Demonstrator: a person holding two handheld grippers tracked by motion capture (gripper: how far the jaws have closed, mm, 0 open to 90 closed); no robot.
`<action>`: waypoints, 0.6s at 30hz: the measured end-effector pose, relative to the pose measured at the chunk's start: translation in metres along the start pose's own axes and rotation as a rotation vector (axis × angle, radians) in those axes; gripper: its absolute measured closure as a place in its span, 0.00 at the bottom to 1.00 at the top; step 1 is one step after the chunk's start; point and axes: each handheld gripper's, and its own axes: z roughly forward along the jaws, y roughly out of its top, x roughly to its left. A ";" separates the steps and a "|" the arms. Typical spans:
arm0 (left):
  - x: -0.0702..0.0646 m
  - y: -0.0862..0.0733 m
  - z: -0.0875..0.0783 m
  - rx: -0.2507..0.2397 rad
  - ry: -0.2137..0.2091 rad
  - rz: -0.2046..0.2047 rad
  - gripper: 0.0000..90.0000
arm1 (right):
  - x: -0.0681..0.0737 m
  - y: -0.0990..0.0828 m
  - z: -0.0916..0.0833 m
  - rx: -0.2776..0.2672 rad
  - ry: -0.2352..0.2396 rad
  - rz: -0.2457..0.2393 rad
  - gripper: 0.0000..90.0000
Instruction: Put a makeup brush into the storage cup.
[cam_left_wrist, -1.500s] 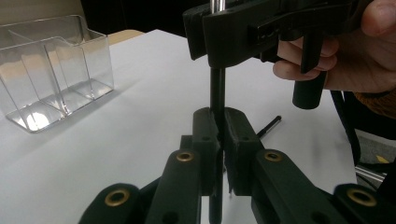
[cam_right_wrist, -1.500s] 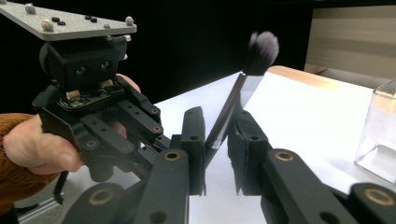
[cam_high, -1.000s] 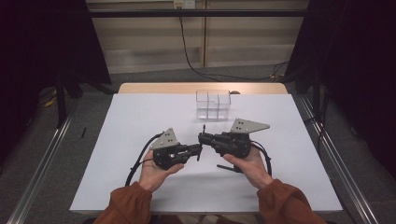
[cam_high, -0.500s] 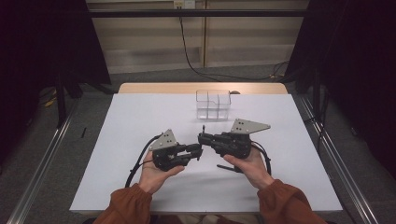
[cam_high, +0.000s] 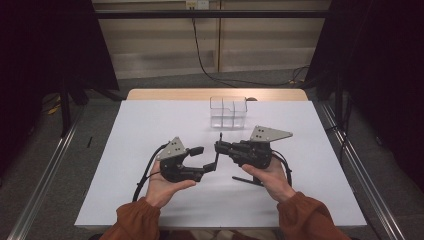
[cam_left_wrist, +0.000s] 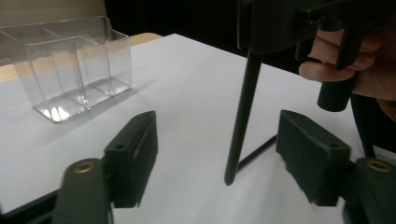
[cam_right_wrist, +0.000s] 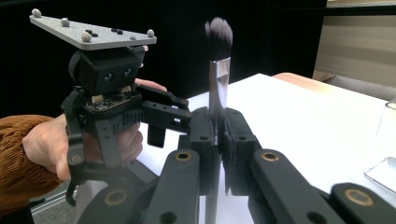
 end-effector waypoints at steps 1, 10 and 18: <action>0.000 0.000 -0.001 -0.001 0.010 -0.002 0.22 | 0.000 0.000 0.000 0.000 -0.004 0.000 0.94; 0.010 -0.001 -0.013 -0.002 0.056 -0.042 0.06 | -0.001 0.000 -0.001 0.000 -0.007 -0.002 0.94; 0.015 -0.003 -0.031 -0.021 0.141 -0.074 0.04 | -0.003 0.000 -0.002 -0.002 -0.013 0.001 0.94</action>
